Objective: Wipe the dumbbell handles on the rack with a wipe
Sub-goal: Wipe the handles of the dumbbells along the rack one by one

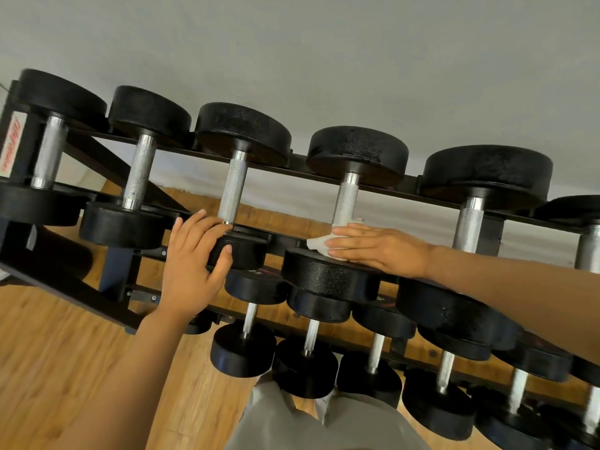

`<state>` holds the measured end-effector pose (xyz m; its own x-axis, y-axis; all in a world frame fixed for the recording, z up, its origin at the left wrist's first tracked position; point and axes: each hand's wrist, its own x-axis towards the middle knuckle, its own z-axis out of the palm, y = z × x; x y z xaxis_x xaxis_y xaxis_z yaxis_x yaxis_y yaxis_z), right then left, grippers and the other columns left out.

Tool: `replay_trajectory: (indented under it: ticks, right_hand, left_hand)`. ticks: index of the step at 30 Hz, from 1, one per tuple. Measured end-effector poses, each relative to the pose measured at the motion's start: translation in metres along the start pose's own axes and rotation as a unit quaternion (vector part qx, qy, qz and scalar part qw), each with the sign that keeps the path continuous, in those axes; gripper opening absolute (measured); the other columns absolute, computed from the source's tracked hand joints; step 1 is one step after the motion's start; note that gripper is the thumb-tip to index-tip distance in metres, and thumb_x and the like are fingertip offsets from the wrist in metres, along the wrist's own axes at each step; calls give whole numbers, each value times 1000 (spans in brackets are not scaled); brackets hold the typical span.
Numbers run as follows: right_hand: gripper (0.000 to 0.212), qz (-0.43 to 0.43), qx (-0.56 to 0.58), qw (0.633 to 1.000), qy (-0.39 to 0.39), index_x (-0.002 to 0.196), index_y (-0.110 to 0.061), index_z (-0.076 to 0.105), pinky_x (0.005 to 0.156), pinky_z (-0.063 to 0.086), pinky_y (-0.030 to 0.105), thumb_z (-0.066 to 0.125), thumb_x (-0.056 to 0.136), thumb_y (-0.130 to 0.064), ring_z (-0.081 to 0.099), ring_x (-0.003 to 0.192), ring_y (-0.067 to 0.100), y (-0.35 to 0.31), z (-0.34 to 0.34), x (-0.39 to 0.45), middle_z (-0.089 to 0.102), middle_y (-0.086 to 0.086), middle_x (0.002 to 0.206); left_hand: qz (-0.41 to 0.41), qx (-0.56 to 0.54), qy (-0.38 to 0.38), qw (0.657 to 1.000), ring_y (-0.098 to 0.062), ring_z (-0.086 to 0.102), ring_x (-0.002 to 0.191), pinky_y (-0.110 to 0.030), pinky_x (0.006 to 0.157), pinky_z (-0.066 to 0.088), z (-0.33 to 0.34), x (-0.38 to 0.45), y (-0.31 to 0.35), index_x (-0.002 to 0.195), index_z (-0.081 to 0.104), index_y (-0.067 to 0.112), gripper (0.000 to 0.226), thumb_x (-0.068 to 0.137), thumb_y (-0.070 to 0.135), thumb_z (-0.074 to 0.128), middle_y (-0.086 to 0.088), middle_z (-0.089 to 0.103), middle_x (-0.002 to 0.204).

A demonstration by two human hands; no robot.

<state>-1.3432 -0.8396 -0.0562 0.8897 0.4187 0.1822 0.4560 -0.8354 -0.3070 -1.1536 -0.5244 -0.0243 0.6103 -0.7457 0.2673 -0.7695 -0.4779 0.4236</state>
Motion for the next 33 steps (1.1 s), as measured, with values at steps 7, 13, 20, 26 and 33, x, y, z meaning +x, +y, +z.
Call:
replay_trajectory:
  ticks: [7, 13, 20, 26, 33]
  right_hand:
    - [38, 73, -73, 991, 82, 138, -9, 51, 120, 22, 34, 40, 105, -22, 39, 138, 25, 24, -16, 19, 48, 9, 145]
    - [45, 196, -11, 966, 170, 141, -2, 46, 121, 12, 26, 50, 97, -10, 28, 142, 23, 10, -5, 28, 42, 13, 148]
    - [40, 60, 29, 998, 13, 131, -15, 61, 120, 16, 34, 46, 96, -26, 37, 138, 21, -10, -7, 17, 55, 6, 140]
    - [36, 223, -13, 963, 149, 127, -2, 62, 107, 34, 50, 60, 91, -4, 44, 132, 35, -27, -2, 30, 51, 18, 140]
    - [60, 504, 158, 832, 168, 155, -14, 15, 110, 34, 30, 43, 102, -7, 27, 144, 27, -65, -10, 73, -8, 4, 163]
  left_hand:
    - [-4, 2, -17, 1000, -24, 35, 142, -32, 123, 2, -3, 1, 2, 129, 59, 11, 42, 98, 33, 42, -6, 57, 132]
    - [-13, 24, -34, 999, -24, 32, 143, -28, 123, -2, -5, 1, 2, 129, 59, 10, 42, 98, 33, 40, -7, 56, 133]
    - [-70, 7, -54, 996, -20, 23, 146, -31, 122, -3, -10, 7, 17, 138, 50, 9, 46, 98, 31, 48, -7, 46, 145]
    - [22, -20, -59, 998, -19, 26, 147, -44, 121, 23, -13, 44, 44, 146, 42, 9, 52, 99, 29, 52, -7, 37, 155]
    - [209, -10, -108, 972, -17, 15, 151, -32, 123, 9, 11, 122, 77, 153, 30, 9, 62, 102, 44, 30, -6, 25, 162]
